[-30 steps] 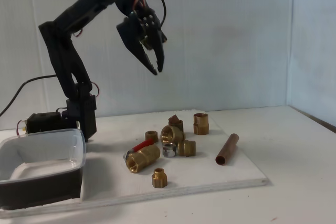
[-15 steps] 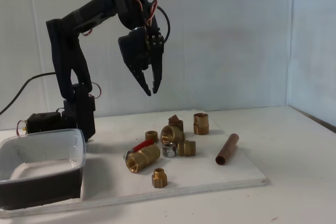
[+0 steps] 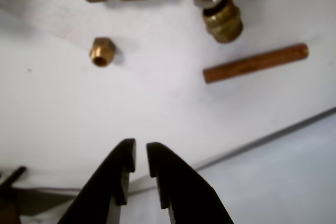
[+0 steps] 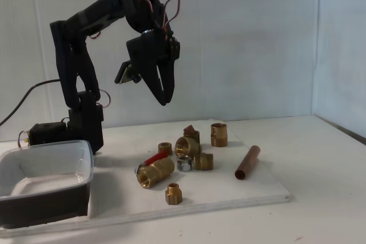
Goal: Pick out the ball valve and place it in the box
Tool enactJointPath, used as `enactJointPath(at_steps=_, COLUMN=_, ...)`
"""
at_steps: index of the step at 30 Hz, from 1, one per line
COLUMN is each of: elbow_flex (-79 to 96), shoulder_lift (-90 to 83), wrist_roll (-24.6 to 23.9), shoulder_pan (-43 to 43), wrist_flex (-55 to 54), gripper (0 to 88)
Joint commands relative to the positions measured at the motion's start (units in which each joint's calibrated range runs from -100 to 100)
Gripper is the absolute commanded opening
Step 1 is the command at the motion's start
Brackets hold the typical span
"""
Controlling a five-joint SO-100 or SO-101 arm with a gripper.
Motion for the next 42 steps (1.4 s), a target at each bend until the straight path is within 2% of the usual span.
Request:
enactJointPath(at_steps=1, elbow_flex=0.71, shoulder_lift=-0.18, wrist_roll=3.53, shoulder_pan=0.66, wrist_flex=0.68, gripper=0.8)
enactJointPath(at_steps=5, elbow_flex=5.95, shoulder_lift=-0.35, wrist_roll=5.91, shoulder_pan=0.73, wrist_flex=0.51, gripper=0.8)
enactJointPath(at_steps=13, elbow_flex=9.83, shoulder_lift=-0.35, wrist_roll=6.33, shoulder_pan=3.31, wrist_flex=0.17, gripper=1.9)
enactJointPath(at_steps=15, elbow_flex=9.83, shoulder_lift=-0.18, wrist_roll=6.22, shoulder_pan=3.98, wrist_flex=-0.09, gripper=6.6)
enactJointPath(at_steps=22, elbow_flex=9.92, shoulder_lift=-0.18, wrist_roll=6.38, shoulder_pan=6.63, wrist_flex=-0.01, gripper=33.8)
enactJointPath(at_steps=26, elbow_flex=11.54, shoulder_lift=-0.09, wrist_roll=6.38, shoulder_pan=6.63, wrist_flex=-0.27, gripper=40.9)
enactJointPath(at_steps=42, elbow_flex=31.94, shoulder_lift=-0.26, wrist_roll=6.07, shoulder_pan=6.41, wrist_flex=-22.65, gripper=41.7)
